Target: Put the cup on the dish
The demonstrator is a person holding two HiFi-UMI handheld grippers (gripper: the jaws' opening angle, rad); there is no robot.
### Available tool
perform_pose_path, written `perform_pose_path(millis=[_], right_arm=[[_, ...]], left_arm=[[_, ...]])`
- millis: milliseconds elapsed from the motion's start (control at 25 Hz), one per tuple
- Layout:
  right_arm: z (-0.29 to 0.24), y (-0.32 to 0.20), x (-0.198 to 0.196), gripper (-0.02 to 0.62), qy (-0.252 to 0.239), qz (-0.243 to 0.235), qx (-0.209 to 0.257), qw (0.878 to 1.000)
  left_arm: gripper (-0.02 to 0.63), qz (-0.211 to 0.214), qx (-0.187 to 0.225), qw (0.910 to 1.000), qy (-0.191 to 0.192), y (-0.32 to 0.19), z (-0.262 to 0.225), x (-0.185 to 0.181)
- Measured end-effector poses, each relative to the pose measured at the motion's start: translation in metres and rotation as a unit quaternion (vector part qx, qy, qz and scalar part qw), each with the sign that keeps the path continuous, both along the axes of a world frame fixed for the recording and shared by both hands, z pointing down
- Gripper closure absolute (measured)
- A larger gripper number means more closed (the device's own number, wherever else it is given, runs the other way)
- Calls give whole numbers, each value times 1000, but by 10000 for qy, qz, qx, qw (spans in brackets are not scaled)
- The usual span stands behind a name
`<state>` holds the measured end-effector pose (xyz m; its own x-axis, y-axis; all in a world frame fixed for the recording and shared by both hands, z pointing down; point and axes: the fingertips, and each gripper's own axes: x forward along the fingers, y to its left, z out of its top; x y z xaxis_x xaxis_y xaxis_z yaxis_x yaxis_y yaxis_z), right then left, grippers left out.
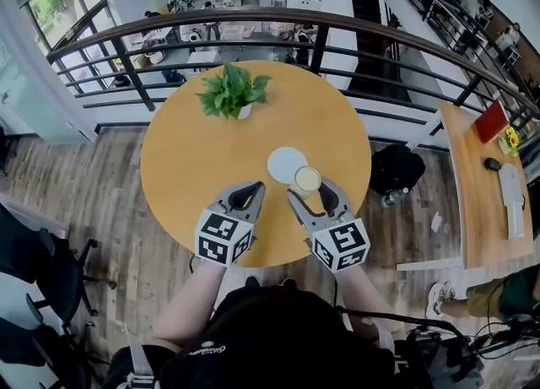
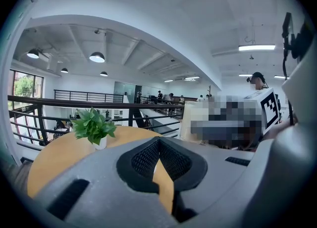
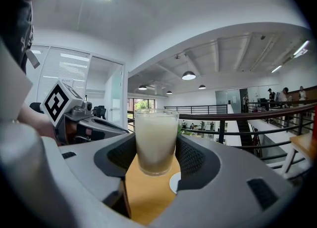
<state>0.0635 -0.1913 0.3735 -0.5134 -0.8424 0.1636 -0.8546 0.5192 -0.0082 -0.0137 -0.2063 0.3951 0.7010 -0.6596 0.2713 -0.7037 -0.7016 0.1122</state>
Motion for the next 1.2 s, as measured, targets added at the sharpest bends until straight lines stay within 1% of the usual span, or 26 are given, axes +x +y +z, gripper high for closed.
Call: perform_pose_path(millis=[240,520,1040,1200], right_arm=[[15,-4,3,350,-21,49,-155,9999],[46,-7,3,350,10,67,-534,9986],[113,0,4,350,56,140,-1234,9922],[126,-6,4,350,55,172,-1321,9911]], left_arm=[[601,70,-179,9998,-64,-2,16,4],[601,169,-550,9982,-195,-3,49,7],[601,411,-1349,9892,-406,11,119,12],[601,472,-1457,9870,-482,6,133,13]])
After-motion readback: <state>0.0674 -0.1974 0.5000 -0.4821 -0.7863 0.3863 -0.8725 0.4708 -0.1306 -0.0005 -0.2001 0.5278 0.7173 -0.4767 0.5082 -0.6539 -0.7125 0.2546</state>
